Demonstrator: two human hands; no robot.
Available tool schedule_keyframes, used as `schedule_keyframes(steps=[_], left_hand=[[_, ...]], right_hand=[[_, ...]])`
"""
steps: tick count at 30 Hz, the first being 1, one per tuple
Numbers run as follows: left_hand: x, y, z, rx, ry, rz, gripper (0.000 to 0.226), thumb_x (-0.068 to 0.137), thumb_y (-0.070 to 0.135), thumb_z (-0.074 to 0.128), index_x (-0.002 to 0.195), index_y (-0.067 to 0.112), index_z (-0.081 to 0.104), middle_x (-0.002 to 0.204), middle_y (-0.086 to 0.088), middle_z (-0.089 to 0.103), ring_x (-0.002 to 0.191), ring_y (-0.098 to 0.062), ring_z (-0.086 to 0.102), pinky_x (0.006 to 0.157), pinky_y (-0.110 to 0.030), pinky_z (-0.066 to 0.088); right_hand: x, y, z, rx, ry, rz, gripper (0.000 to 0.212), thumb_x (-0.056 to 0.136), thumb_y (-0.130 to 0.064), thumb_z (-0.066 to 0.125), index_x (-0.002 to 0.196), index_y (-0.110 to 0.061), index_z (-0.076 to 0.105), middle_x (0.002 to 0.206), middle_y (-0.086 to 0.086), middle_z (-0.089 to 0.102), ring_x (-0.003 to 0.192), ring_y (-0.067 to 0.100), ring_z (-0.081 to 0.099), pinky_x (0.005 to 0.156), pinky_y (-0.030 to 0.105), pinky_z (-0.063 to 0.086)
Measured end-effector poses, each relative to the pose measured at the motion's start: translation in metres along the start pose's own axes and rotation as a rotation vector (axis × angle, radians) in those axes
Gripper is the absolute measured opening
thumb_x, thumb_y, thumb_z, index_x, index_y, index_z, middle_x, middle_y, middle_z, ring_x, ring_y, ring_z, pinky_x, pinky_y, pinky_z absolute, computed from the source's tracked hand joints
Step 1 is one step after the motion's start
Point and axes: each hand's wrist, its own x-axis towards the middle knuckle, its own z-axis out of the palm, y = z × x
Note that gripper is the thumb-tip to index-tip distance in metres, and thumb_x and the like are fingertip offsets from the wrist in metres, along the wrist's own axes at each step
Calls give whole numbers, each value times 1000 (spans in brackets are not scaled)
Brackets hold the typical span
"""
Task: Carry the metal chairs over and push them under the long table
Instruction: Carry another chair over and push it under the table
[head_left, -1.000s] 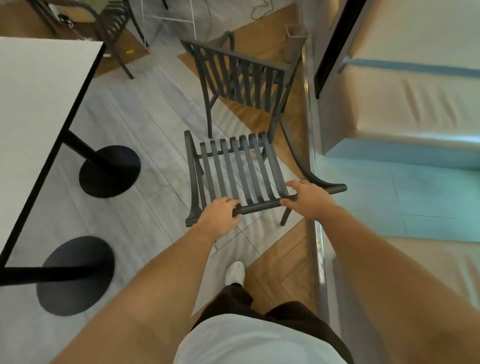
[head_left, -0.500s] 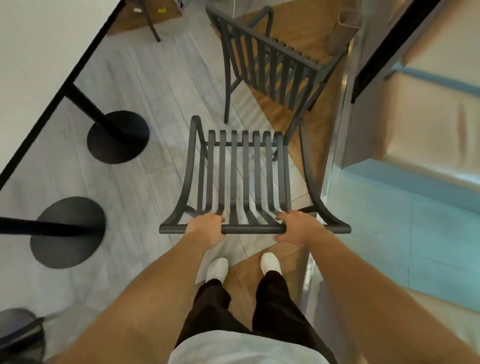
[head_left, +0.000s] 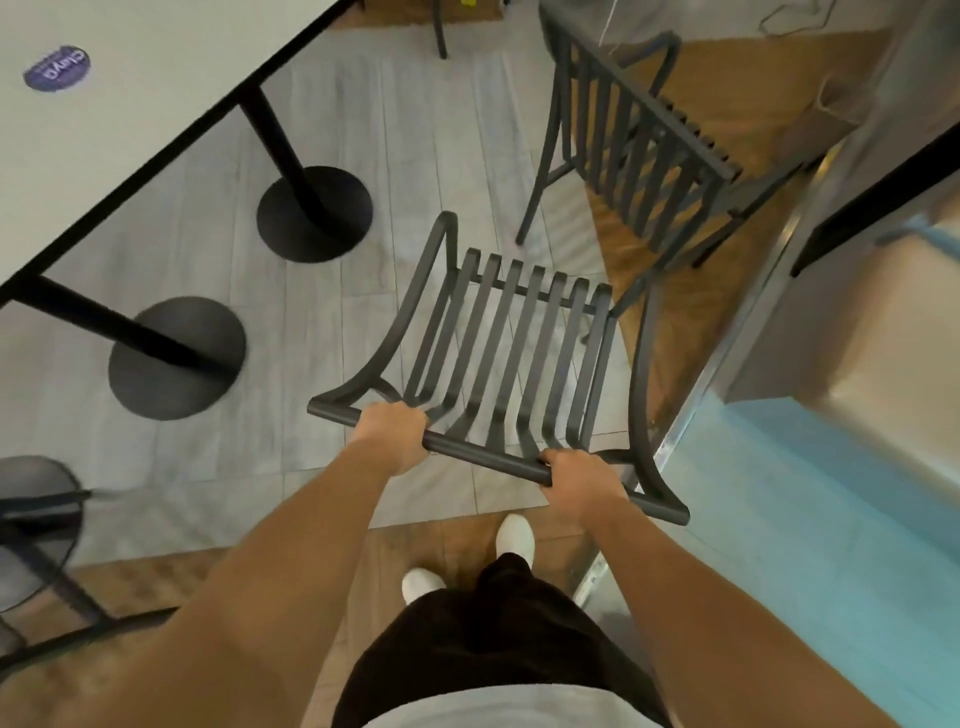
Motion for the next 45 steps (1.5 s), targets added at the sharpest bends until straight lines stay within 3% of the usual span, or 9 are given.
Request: schedule_keyframes(steps=[14, 20, 23, 29, 37, 45], left_hand=[[-82, -12, 72, -161, 32, -165, 21, 97, 29, 52, 111, 18, 64, 100, -4, 67, 93, -26, 66, 72, -34, 43], [-116, -19, 97, -262, 13, -262, 22, 99, 29, 54, 114, 18, 66, 86, 0, 53, 93, -25, 64, 71, -34, 43], [-133, -21, 109, -308, 30, -333, 22, 100, 26, 54, 116, 17, 66, 93, -2, 60, 90, -23, 62, 73, -32, 44], [-170, -22, 137, -366, 8, -466, 25, 101, 19, 49, 120, 16, 64, 111, -6, 68, 103, -26, 66, 77, -33, 45], [-216, -15, 182, -536, 0, -638, 26, 99, 21, 50, 120, 20, 65, 111, -4, 68, 103, -27, 66, 81, -36, 48], [-261, -8, 224, -706, 33, -801, 23, 99, 25, 48, 111, 28, 67, 100, 2, 69, 93, -23, 66, 73, -34, 43]], right_hand=[[-20, -45, 20, -220, -14, -169, 42, 98, -22, 53, 137, -37, 57, 117, -2, 68, 102, 22, 65, 93, 43, 55], [-20, -68, 26, -298, -31, -252, 42, 98, -23, 53, 137, -40, 57, 116, 1, 69, 103, 24, 66, 95, 44, 55], [-20, -82, 26, -339, -39, -308, 44, 99, -19, 53, 138, -40, 57, 120, 0, 69, 106, 24, 65, 97, 43, 54], [-19, -113, 34, -453, -78, -426, 50, 100, -17, 53, 144, -41, 51, 128, 1, 65, 113, 25, 63, 101, 41, 51], [-21, -155, 45, -589, -147, -566, 50, 98, -22, 56, 143, -43, 51, 129, 0, 64, 116, 24, 61, 99, 40, 50], [-28, -205, 64, -715, -194, -711, 49, 99, -25, 57, 144, -43, 49, 133, -1, 62, 121, 24, 58, 101, 42, 49]])
